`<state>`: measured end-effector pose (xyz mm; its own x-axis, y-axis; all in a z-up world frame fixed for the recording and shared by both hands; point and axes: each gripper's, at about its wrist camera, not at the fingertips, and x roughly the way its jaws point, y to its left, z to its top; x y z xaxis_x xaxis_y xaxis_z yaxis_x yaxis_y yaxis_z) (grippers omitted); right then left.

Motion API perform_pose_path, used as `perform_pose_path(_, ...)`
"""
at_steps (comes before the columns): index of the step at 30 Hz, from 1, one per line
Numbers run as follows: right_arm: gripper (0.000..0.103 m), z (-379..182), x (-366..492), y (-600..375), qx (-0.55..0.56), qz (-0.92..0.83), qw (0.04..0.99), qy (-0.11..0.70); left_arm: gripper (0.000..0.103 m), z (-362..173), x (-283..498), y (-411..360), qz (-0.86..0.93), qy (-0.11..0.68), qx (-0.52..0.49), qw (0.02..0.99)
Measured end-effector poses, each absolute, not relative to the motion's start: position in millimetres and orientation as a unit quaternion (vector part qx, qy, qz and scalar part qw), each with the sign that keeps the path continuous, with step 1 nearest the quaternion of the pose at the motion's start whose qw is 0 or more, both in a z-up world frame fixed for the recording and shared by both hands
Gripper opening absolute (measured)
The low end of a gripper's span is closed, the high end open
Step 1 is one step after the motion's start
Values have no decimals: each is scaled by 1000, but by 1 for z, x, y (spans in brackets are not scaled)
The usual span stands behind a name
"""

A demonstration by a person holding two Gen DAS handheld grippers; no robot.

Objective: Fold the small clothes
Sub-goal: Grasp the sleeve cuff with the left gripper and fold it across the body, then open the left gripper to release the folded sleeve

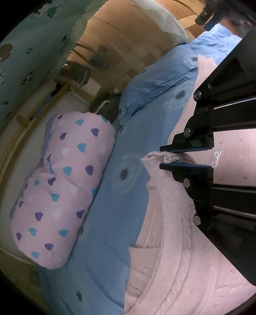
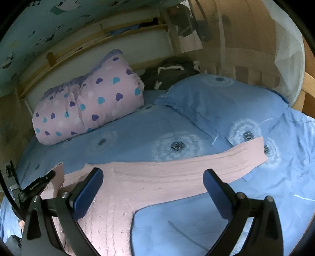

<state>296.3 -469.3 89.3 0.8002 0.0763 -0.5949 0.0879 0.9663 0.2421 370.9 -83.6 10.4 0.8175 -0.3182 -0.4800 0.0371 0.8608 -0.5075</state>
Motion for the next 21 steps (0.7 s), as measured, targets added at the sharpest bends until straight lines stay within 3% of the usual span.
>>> perform_pose_path(14,103,86,301,-459,130,3,936,326,4,-27,385,-148,-124,330,-175,919)
perform_pose_path(15,103,86,301,-459,131,3,936,326,6,-30,386,-150,-125,335,-173,918)
perform_pose_path(19,103,85,301,-458,125,5,937,327,33,-36,384,-155,-155,351,-194,903)
perform_pose_path(21,103,84,301,-459,118,4,937,329,34,-26,377,-157,-163,346,-187,905)
